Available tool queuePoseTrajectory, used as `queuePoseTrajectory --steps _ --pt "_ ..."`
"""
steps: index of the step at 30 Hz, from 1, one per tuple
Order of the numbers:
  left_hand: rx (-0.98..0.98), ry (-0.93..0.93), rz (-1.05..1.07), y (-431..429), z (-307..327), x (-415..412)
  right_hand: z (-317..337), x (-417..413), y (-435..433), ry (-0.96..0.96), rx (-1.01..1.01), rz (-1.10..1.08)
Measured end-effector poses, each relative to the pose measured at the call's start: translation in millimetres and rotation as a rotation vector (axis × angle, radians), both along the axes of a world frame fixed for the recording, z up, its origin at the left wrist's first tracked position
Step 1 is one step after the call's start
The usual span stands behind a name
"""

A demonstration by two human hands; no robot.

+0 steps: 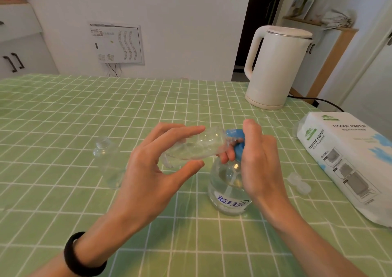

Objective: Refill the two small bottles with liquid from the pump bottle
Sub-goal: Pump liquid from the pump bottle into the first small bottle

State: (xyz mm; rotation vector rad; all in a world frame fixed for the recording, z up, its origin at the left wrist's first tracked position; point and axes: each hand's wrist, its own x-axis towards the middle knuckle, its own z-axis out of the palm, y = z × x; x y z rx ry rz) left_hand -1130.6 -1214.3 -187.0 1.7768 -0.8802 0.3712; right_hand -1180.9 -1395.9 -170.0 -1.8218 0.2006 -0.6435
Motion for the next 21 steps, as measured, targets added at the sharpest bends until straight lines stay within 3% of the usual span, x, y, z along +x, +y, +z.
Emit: queuePoseTrajectory --steps 21 --pt "0.005 0.077 -0.04 -0.9 -6.1 -4.5 2.3 -1.2 0.4 -0.011 0.019 0.023"
